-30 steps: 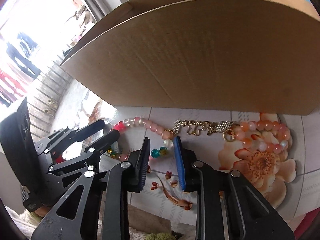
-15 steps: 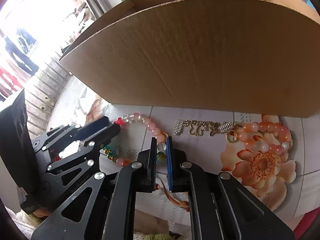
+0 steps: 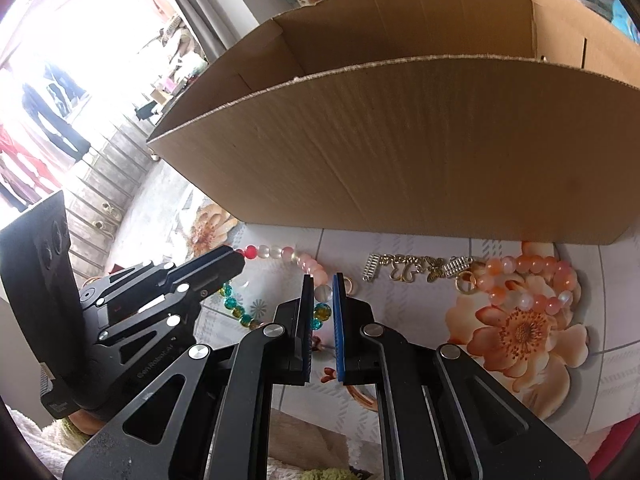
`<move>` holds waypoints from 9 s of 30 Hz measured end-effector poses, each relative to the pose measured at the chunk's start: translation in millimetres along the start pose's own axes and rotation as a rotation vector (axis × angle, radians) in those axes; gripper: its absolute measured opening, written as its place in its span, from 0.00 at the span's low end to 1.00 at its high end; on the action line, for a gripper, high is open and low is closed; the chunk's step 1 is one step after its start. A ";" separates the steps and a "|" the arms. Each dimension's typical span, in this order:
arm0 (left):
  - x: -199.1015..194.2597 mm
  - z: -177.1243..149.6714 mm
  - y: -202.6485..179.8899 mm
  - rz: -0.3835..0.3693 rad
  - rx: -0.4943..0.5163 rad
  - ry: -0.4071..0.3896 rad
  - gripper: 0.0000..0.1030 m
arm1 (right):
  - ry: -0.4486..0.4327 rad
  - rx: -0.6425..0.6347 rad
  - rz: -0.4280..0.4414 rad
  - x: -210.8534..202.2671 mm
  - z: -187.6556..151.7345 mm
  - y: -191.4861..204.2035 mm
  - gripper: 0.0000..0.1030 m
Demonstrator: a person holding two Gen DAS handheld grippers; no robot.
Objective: Organize jewelry
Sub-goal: 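Grasp the pink-and-teal bead bracelet with the left gripper, then carry the bead bracelet with the left gripper over the box, then open the left gripper to drop the bracelet into the box, then reach the right gripper to the small gold ring and close on it, then lift the gold ring with the right gripper and carry it over the box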
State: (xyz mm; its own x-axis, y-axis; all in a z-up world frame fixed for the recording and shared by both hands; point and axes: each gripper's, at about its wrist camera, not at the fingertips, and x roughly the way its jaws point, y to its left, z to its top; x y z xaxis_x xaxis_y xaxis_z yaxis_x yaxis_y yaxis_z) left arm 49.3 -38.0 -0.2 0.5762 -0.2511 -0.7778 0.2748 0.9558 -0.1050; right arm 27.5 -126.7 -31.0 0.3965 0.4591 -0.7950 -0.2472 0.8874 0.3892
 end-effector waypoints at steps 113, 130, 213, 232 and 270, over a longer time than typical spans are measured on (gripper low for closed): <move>30.4 -12.0 -15.7 0.092 0.052 0.031 0.95 | -0.294 -0.137 -0.608 -177.4 -33.2 -93.2 0.92; 32.1 -9.9 -9.5 0.080 0.074 0.053 0.96 | -0.234 -0.075 -0.279 -145.9 -44.5 -76.5 0.73; 22.0 -17.4 -56.4 -0.177 0.286 -0.003 0.11 | -0.017 -0.276 -0.310 -53.7 -27.9 -27.2 0.10; 22.3 -17.4 -56.2 -0.174 0.289 -0.004 0.11 | 0.007 -0.322 -0.284 -52.7 -42.5 -21.5 0.13; -74.7 74.5 -57.1 -0.290 0.329 -0.209 0.11 | -0.338 -0.346 -0.019 -186.4 24.2 -20.7 0.10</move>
State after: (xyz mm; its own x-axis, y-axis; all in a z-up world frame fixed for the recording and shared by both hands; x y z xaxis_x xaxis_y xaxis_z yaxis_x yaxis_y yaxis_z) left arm 48.0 -85.3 110.0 0.5724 -0.5578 -0.6010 0.6568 0.7507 -0.0713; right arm -19.8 -229.6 120.4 0.6544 0.4821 -0.5826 -0.4942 0.8558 0.1530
